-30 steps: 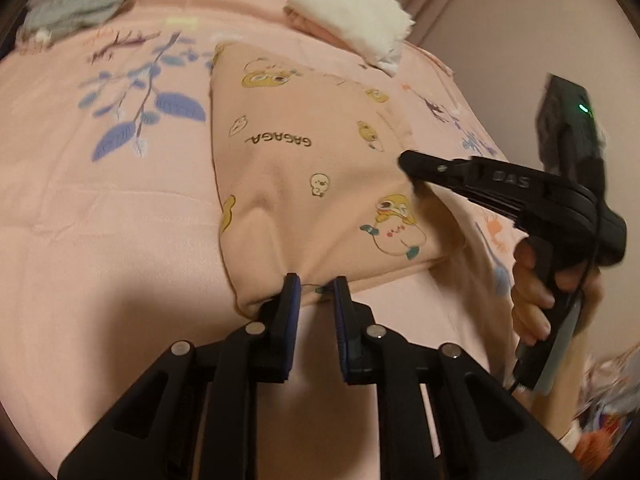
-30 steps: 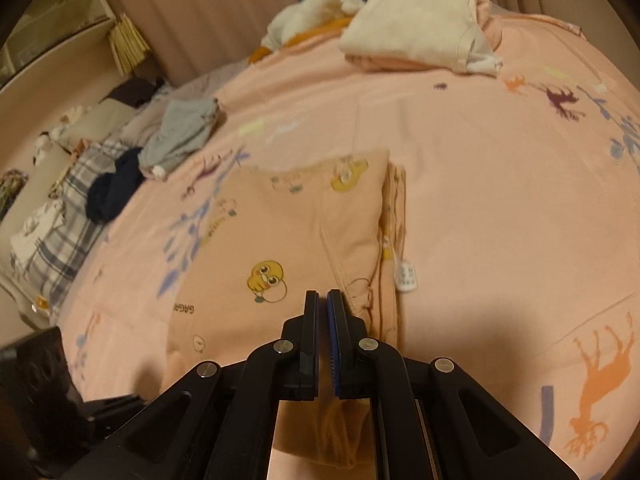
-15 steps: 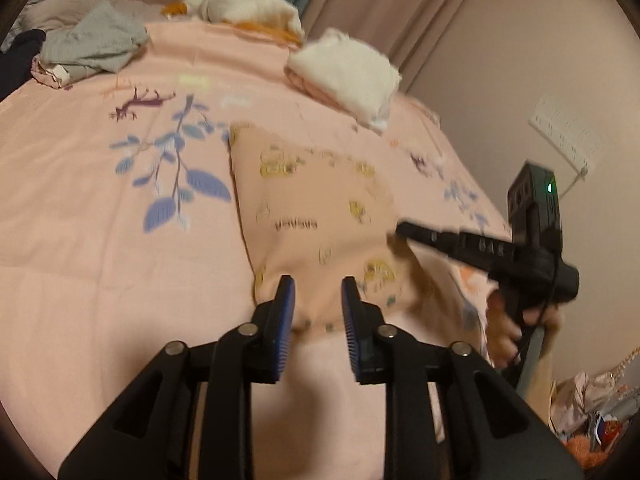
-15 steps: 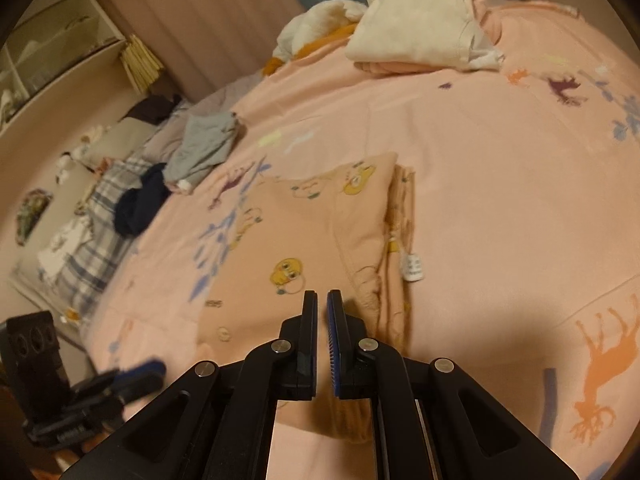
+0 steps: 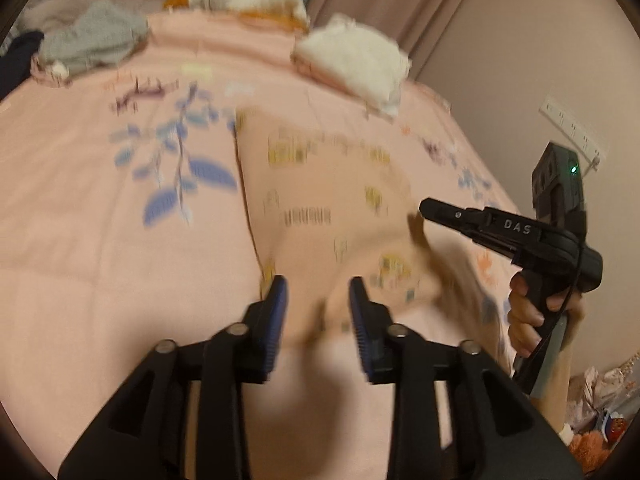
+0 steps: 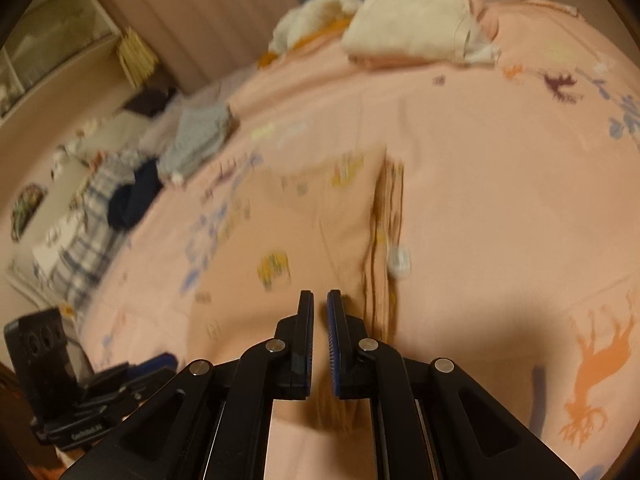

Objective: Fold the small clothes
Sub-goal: 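Straighten the folded top's sides with both open tools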

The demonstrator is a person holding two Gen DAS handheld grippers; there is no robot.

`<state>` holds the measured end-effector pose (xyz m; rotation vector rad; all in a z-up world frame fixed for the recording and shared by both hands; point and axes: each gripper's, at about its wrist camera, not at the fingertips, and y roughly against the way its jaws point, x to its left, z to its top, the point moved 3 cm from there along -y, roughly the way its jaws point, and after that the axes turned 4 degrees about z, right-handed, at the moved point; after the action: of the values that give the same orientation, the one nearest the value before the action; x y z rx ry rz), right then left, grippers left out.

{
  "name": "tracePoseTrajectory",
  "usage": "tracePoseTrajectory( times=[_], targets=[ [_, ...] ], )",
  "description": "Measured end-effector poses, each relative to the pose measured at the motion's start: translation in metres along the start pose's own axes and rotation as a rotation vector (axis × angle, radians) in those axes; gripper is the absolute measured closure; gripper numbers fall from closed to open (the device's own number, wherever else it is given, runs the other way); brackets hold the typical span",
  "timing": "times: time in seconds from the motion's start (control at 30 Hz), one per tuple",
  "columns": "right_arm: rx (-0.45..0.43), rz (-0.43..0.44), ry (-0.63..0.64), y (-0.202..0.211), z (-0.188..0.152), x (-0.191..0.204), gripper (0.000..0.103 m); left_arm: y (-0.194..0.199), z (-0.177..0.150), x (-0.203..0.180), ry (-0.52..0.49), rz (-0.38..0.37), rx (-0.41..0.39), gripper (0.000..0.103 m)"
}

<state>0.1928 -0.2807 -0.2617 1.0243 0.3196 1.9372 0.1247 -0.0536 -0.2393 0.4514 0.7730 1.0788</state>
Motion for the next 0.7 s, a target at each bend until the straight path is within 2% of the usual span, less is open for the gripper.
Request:
tracePoseTrajectory(
  times=[0.03, 0.07, 0.1, 0.2, 0.3, 0.37, 0.4, 0.43, 0.5, 0.7],
  targets=[
    [-0.017, -0.007, -0.005, 0.000, 0.005, 0.000, 0.095, -0.004, 0.009, 0.001, 0.006, 0.018, -0.023, 0.052],
    [-0.029, -0.009, -0.008, -0.002, 0.010, -0.001, 0.095, -0.008, 0.013, 0.005, 0.011, 0.031, -0.038, 0.050],
    [-0.030, -0.012, -0.020, -0.010, 0.016, -0.004, 0.095, -0.017, 0.019, 0.010, 0.026, 0.058, -0.042, 0.049],
    [0.038, -0.036, -0.097, -0.039, 0.013, -0.019, 0.095, -0.041, 0.023, 0.030, 0.074, 0.123, 0.001, 0.049],
    [0.014, 0.036, -0.126, -0.031, 0.012, -0.023, 0.094, -0.056, 0.019, 0.044, 0.158, 0.077, 0.036, 0.046],
    [-0.004, 0.131, -0.141, -0.018, 0.015, -0.026, 0.069, -0.053, 0.020, 0.046, 0.195, 0.054, 0.025, 0.042],
    [-0.017, 0.173, -0.159, -0.012, 0.015, -0.029, 0.037, -0.053, 0.020, 0.046, 0.197, 0.045, 0.029, 0.038],
    [-0.033, 0.191, -0.181, -0.009, 0.016, -0.033, 0.017, -0.054, 0.020, 0.044, 0.195, 0.039, 0.034, 0.035],
    [-0.061, 0.203, -0.234, -0.004, 0.015, -0.043, 0.016, -0.055, 0.020, 0.042, 0.189, 0.044, 0.041, 0.035],
    [-0.023, 0.143, -0.345, -0.008, 0.012, -0.069, 0.016, -0.059, 0.022, 0.034, 0.185, 0.010, 0.062, 0.031]
  ],
)
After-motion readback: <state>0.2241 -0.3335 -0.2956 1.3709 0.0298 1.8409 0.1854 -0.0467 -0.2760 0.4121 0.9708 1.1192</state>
